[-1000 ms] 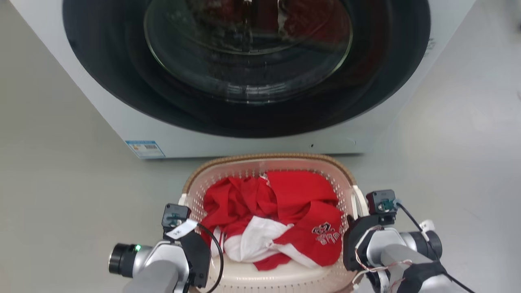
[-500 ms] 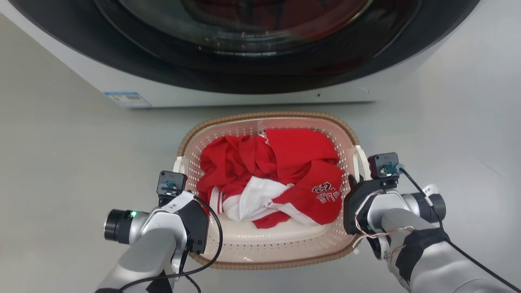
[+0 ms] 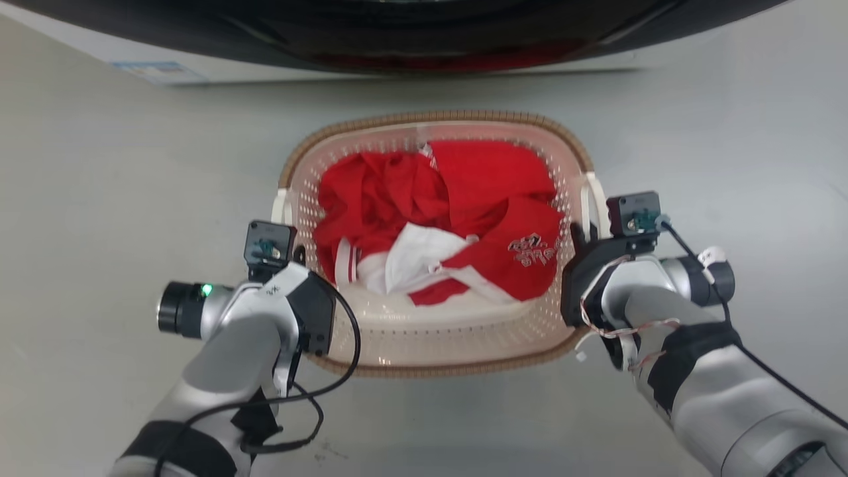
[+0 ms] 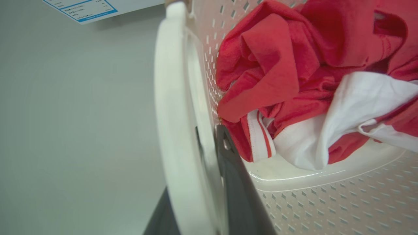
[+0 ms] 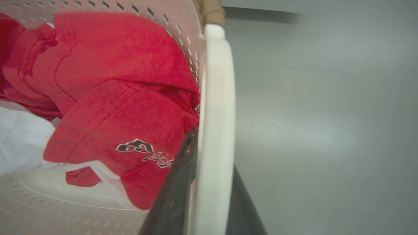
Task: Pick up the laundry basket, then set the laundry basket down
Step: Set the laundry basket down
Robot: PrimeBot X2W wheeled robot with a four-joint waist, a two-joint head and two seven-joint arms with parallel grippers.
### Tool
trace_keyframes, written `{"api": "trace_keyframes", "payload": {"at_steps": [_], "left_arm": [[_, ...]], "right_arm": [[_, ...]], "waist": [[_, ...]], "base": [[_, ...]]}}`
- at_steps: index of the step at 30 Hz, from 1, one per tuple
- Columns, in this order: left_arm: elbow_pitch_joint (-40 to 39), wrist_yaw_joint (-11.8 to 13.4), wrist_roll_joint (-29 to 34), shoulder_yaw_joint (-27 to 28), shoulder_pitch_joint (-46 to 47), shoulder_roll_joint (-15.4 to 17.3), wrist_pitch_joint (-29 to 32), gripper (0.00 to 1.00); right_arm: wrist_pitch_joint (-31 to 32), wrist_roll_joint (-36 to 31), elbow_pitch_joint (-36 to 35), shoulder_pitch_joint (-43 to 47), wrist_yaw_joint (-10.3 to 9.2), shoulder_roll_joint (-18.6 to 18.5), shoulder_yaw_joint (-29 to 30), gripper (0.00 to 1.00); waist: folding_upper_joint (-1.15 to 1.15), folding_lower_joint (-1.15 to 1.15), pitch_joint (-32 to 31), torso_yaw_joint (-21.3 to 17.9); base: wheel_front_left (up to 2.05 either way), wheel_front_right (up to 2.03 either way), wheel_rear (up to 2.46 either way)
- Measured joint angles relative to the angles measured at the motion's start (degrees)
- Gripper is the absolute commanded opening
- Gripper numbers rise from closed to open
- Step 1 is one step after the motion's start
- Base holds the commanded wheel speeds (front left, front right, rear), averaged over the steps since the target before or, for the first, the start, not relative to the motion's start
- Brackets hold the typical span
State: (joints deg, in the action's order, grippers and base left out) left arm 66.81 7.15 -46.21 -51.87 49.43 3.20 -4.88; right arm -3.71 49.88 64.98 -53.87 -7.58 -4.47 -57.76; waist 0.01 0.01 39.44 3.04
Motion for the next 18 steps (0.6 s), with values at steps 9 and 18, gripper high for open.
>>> {"api": "trace_keyframes", "payload": {"at_steps": [9,18], "left_arm": [[0.69,0.4,0.6,0.96,5.39,0.07,-2.08,0.0],[2.05,0.4,1.37,0.99,7.94,-0.07,-4.37,0.0]], "right_arm": [[-1.98,-0.51,0.38,-5.38,-0.05,-0.18,0.57,0.0],[-4.15,-0.6,0.57,-7.01,-0.05,-0.16,0.76,0.0]], "waist": [[0.0,0.0,7.27,-0.04],[0.0,-0.01,10.72,0.27]], "base": [[0.0,0.0,0.0],[0.0,0.0,0.0]]}}
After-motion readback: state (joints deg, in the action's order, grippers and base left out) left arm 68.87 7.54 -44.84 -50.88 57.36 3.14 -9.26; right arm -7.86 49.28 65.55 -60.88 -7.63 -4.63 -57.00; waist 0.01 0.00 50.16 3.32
